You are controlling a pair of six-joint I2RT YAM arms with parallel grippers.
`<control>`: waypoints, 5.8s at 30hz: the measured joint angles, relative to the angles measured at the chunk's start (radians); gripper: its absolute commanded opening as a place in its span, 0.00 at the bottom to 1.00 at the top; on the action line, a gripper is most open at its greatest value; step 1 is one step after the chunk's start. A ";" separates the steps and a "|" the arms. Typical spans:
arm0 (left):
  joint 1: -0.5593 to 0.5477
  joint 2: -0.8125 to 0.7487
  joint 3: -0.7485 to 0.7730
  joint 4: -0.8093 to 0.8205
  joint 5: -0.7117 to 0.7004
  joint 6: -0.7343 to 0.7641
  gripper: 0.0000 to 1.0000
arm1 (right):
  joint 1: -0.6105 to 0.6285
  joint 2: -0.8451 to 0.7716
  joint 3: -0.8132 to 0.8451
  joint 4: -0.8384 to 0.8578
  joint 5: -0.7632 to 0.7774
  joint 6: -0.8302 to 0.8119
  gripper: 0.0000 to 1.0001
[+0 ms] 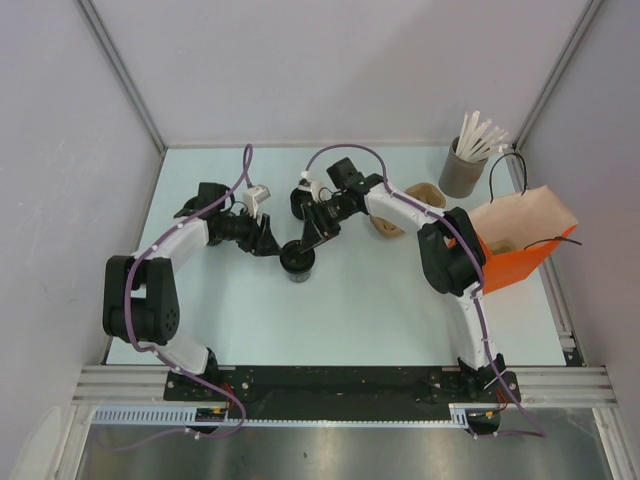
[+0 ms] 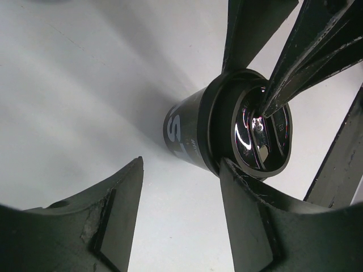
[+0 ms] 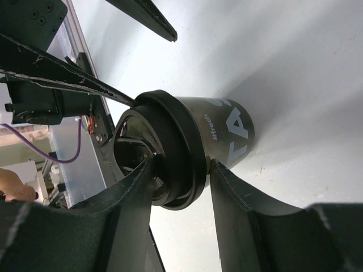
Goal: Pack the takeout coffee
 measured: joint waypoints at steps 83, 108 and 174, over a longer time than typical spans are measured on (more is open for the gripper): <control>-0.018 0.095 0.113 0.010 0.134 -0.030 0.62 | 0.014 0.023 0.033 -0.122 -0.032 -0.111 0.61; -0.029 0.103 0.114 0.004 0.140 -0.026 0.62 | 0.023 0.067 0.190 -0.236 -0.007 -0.234 0.76; 0.060 0.047 0.090 -0.109 0.189 0.096 0.58 | 0.037 0.047 0.105 -0.228 -0.008 -0.232 0.64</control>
